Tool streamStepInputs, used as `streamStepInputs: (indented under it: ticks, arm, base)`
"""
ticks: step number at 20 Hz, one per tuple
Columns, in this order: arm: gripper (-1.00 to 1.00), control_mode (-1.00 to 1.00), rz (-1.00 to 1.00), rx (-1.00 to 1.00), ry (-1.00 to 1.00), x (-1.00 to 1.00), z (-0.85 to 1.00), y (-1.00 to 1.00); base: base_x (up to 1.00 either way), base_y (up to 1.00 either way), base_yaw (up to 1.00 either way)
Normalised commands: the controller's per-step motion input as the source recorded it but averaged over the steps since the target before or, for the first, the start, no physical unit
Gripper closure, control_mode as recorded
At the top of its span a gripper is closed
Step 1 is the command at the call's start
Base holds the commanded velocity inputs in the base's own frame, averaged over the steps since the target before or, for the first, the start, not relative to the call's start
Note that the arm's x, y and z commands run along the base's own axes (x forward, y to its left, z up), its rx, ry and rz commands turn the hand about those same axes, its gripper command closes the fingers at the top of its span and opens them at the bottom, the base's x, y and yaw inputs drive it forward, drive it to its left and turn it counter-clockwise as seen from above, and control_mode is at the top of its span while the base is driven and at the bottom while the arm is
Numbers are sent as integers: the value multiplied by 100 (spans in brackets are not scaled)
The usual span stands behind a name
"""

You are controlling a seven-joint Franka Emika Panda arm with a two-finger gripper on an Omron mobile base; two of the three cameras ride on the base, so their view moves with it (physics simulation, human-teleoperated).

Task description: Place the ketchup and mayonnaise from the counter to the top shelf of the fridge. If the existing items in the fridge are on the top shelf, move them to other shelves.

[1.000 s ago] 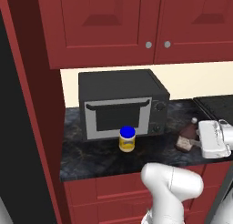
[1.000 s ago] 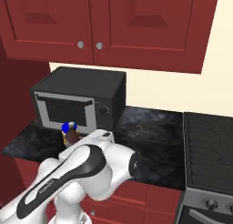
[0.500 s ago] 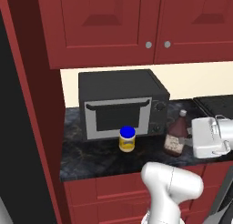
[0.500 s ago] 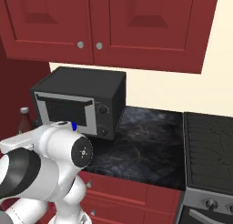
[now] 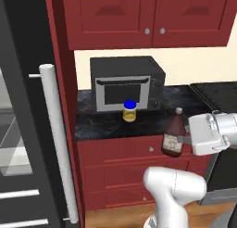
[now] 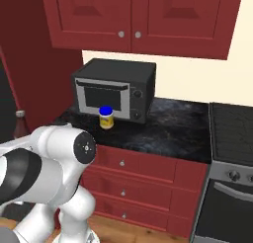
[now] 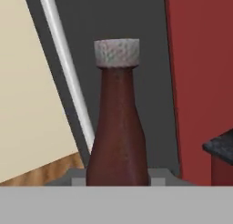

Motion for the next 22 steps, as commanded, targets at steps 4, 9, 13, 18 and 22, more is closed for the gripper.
streamStepInputs:
  ticks: [4,9,13,18,22]
  arm:
    - [100,100,0,0,0,0,0,0]
    - [100,100,0,0,0,0,0,0]
    - [100,100,0,0,0,0,0,0]
    - [100,100,0,0,0,0,0,0]
    - [100,100,0,0,0,0,0,0]
  base:
    - [-100,48,7]
    - [-100,83,6]
    - [-100,100,5]
    - [-60,100,1]
    - [39,100,0]
